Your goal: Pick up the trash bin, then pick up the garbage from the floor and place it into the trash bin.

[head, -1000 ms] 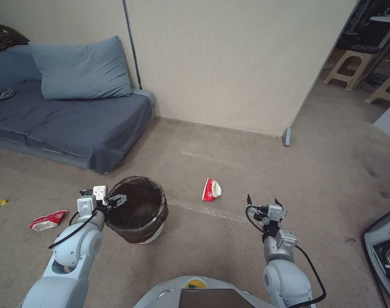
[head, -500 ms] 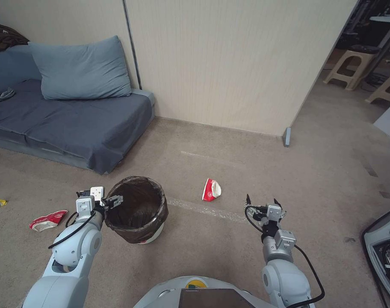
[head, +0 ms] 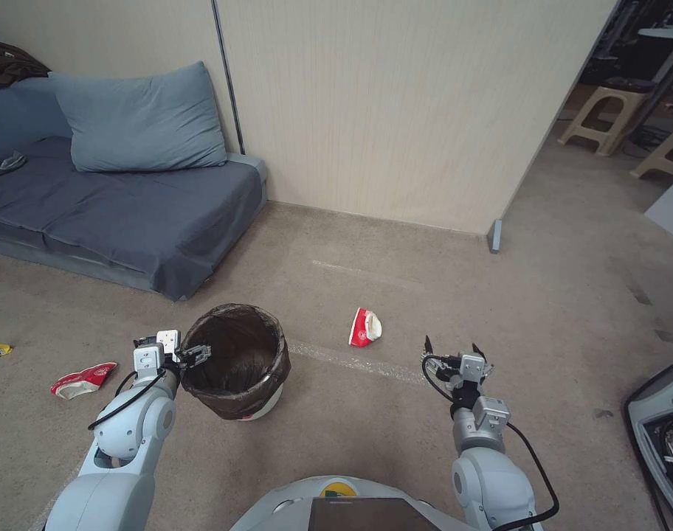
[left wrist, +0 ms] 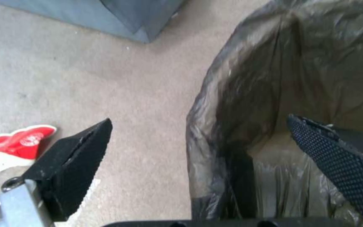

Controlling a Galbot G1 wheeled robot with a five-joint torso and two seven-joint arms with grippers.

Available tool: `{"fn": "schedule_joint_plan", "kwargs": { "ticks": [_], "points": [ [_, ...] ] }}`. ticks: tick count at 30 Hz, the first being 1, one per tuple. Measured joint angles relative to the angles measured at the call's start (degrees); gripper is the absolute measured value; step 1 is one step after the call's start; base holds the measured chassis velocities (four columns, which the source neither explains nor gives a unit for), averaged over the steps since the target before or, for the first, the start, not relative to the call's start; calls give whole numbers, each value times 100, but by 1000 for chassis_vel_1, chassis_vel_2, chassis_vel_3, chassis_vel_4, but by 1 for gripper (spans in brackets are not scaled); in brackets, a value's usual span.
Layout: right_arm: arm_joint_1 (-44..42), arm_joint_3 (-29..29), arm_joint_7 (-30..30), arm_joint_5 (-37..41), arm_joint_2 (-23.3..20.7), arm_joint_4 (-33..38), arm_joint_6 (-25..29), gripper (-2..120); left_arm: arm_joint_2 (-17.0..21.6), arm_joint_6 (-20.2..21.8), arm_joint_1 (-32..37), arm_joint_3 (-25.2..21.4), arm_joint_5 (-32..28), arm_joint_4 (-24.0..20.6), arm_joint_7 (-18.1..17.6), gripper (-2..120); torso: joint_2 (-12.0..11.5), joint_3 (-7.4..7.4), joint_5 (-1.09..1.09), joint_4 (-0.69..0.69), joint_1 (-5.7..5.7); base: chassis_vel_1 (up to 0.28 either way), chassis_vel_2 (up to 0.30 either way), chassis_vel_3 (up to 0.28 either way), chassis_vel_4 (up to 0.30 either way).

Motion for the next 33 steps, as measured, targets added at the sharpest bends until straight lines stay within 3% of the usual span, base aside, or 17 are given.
{"fn": "schedule_joint_plan", "kwargs": {
  "ticks": [11, 21, 26, 33],
  "points": [
    [17, 3, -1, -5, -4, -12, 4, 100, -21, -12, -74, 69, -310, 549, 118, 100, 0, 0, 4, -1, 0, 0, 0, 0, 0],
    [25, 0, 7, -29, 1, -28, 10, 100, -29, -24, -48, 101, -311, 515, 383, 63, 1, -1, 3, 0, 0, 0, 0, 0, 0],
    [26, 2, 10, -36, 3, -32, 11, 100, -28, -22, -52, 105, -299, 486, 424, 49, 1, 0, -1, -1, 0, 0, 0, 0, 0],
    [41, 13, 16, -46, 2, -42, 15, 100, -33, -2, -53, 101, -274, 391, 366, 19, 0, 0, -2, 0, 0, 0, 0, 0, 0]
  ]
}}
